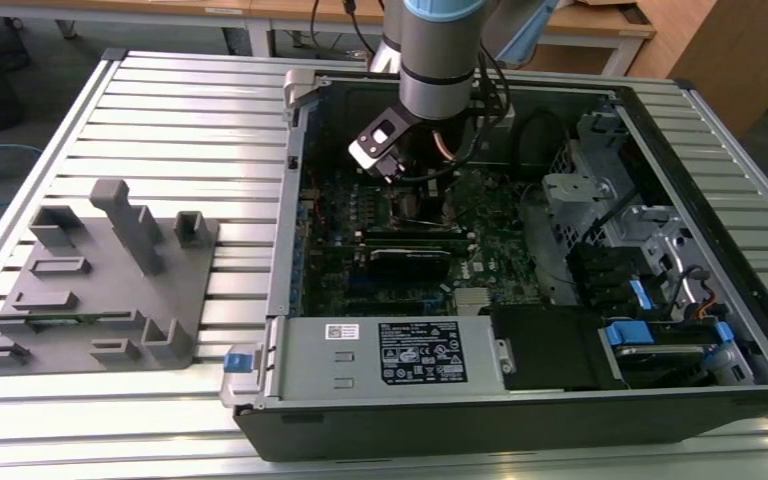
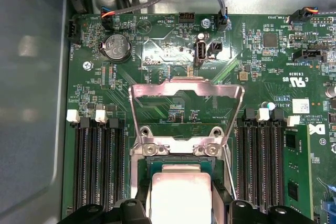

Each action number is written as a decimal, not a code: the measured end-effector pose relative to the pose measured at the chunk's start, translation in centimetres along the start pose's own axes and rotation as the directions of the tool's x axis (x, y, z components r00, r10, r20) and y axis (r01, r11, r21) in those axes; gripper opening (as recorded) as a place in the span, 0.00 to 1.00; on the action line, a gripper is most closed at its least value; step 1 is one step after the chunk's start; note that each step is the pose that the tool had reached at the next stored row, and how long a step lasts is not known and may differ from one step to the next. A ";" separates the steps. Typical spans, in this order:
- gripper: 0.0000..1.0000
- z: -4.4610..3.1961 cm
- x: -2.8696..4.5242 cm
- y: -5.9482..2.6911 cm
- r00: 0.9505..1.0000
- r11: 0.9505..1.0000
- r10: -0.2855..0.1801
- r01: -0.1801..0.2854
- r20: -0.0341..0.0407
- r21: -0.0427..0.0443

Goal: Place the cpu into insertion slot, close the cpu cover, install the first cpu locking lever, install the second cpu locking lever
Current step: 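Place the cpu into insertion slot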

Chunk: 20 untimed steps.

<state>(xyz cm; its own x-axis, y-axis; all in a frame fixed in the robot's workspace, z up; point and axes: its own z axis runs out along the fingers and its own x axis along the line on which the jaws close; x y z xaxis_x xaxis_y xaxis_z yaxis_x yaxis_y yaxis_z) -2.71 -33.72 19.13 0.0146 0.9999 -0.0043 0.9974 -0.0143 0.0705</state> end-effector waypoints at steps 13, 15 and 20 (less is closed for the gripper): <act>0.54 0.04 0.01 0.20 1.000 1.000 0.000 0.000 0.000 0.000; 0.54 0.04 0.01 0.21 1.000 1.000 0.000 0.000 0.000 0.000; 0.54 0.04 0.01 0.22 1.000 1.000 0.000 0.000 0.000 0.000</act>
<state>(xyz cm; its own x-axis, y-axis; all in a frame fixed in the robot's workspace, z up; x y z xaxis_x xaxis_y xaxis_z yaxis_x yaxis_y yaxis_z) -2.48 -33.71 19.10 0.0146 0.9999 -0.0042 0.9974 -0.0143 0.0706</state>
